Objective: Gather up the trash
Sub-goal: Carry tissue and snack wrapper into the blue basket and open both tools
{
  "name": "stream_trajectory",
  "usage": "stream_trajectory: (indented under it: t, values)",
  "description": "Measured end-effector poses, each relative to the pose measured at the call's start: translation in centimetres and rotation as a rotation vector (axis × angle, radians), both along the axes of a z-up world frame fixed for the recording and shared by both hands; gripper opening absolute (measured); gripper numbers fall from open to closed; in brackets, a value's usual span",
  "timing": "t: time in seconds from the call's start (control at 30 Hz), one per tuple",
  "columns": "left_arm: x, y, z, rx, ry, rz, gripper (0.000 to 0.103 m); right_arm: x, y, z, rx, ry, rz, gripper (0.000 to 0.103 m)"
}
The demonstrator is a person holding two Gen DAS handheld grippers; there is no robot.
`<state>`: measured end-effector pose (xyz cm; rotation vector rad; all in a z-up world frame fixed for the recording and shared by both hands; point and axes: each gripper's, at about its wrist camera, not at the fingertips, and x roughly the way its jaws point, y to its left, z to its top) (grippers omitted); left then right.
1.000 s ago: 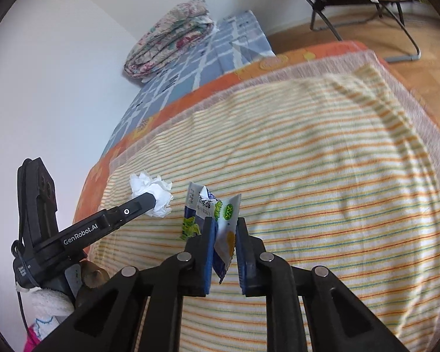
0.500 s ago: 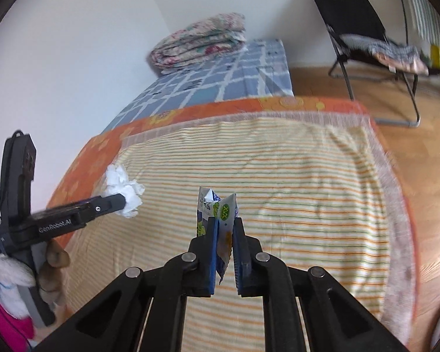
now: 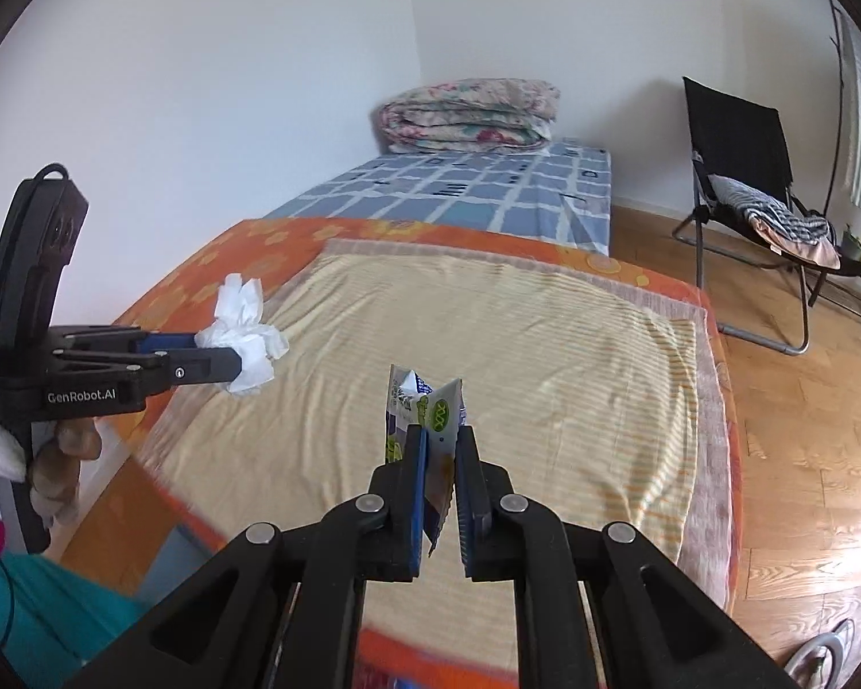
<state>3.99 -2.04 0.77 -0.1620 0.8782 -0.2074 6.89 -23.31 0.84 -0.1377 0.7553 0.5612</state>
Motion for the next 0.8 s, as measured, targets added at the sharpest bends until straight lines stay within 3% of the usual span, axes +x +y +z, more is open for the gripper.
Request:
stream_trajectory:
  t: [0.37,0.8]
  values:
    - [-8.3,-1.5,-0.6,-0.013,0.007,-0.061,0.035,-8.6,-1.2,-0.2,0.000,0.040,0.037,0.007]
    - [-13.1,-2.1,-5.5,-0.022,0.103,-0.094,0.035,-14.4,-1.3,-3.1,-0.040,0.110,0.051,0.007]
